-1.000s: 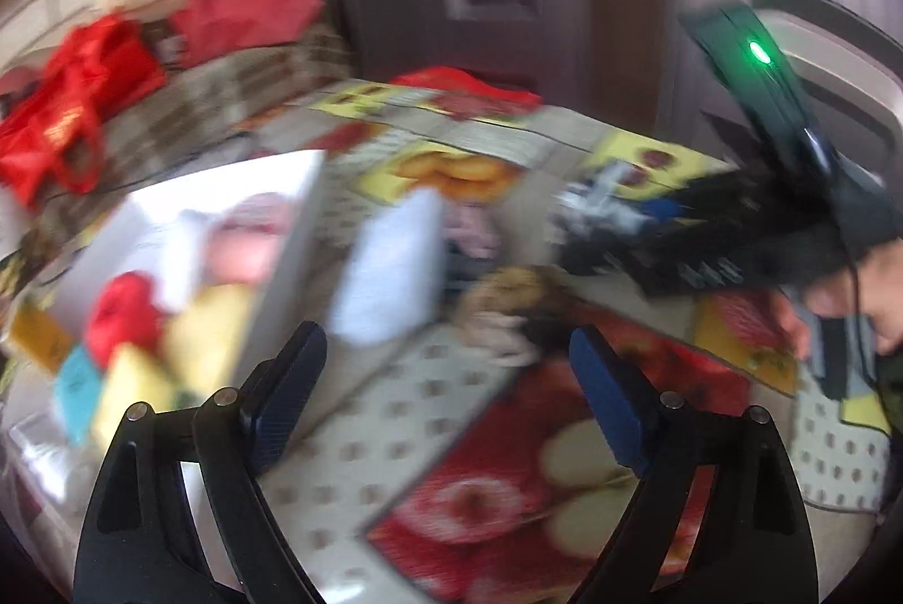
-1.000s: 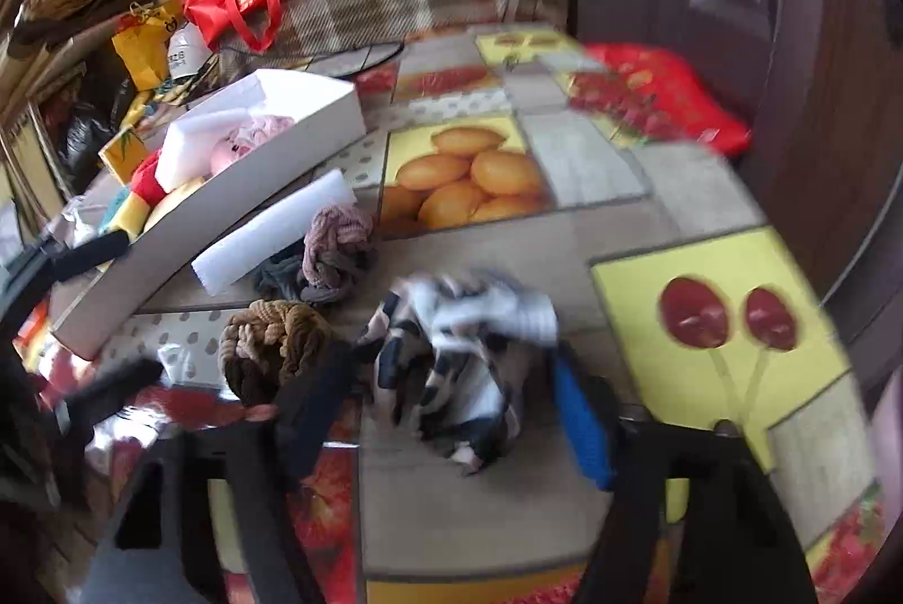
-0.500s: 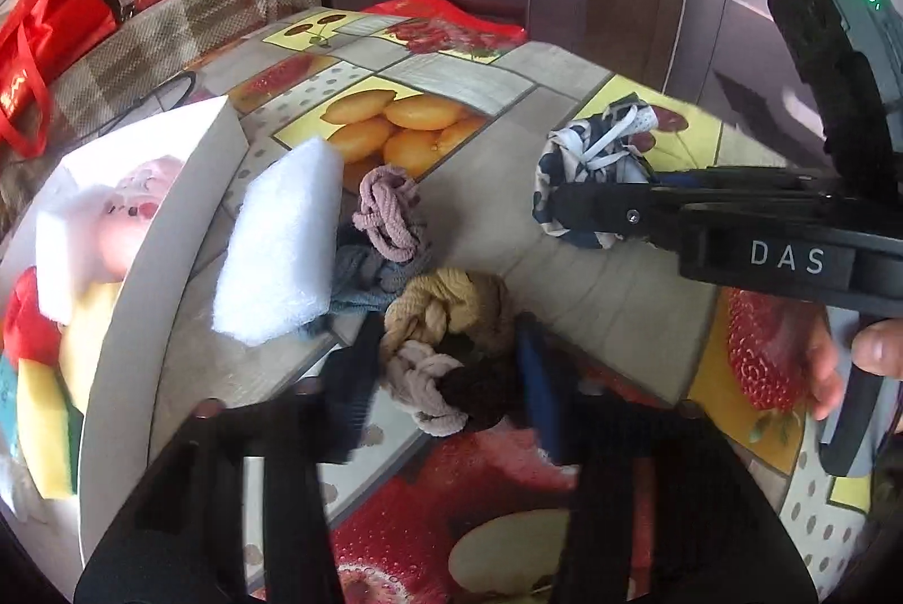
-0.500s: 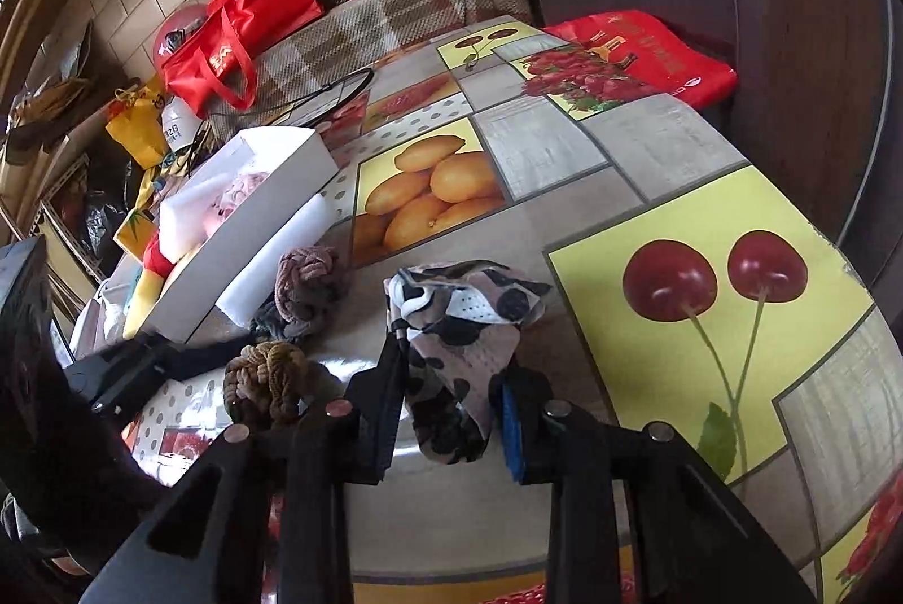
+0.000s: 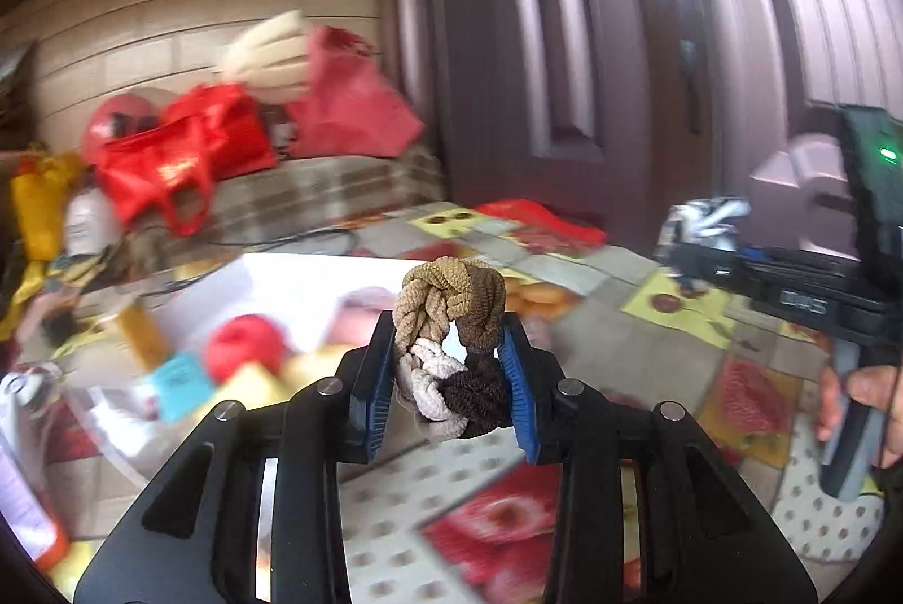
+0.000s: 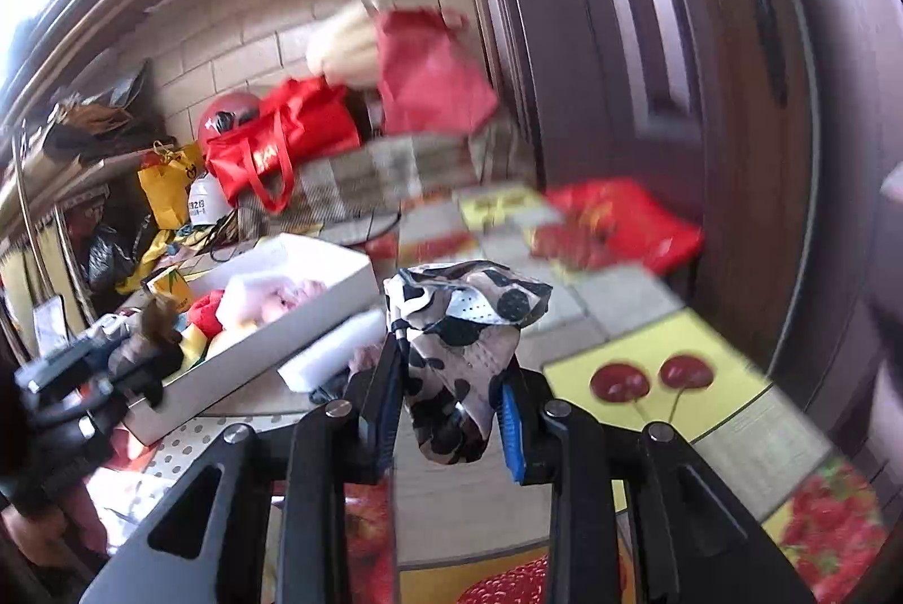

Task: Organize soft objects
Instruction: 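Grasp the braided rope knot with the left tool while the right tool grasps the cow-print cloth, then carry the rope knot and cow-print cloth into the white tray and open both tools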

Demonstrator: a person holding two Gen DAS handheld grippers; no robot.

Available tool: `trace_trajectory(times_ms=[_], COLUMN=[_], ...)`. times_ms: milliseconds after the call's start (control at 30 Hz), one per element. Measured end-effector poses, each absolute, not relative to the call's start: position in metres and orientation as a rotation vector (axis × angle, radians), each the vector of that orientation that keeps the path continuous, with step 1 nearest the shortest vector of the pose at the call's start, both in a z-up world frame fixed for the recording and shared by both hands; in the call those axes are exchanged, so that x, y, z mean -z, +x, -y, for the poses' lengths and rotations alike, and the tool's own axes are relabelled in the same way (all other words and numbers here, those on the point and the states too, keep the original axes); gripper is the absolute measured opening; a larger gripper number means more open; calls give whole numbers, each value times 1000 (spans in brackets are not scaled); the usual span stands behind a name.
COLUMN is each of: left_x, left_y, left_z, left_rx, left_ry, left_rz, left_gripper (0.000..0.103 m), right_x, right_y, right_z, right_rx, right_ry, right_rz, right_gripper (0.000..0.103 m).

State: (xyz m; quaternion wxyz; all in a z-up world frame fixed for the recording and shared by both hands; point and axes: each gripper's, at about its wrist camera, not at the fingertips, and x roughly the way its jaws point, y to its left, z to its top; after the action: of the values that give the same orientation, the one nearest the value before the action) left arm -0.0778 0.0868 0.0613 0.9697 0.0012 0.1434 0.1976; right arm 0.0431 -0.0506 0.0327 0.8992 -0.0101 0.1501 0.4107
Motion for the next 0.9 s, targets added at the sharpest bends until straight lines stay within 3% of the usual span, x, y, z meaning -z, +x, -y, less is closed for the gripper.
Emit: trace_trajectory(times_ms=[900], left_x=[-58], left_y=[-98], left_z=[-135], left_rx=[-549], left_ry=[-73], left_rz=[-301], left_gripper=[35], right_x=[-27], right_y=[21], right_z=[-31], right_rx=[-992], right_ry=[-172], right_rz=[-345], right_gripper=[30])
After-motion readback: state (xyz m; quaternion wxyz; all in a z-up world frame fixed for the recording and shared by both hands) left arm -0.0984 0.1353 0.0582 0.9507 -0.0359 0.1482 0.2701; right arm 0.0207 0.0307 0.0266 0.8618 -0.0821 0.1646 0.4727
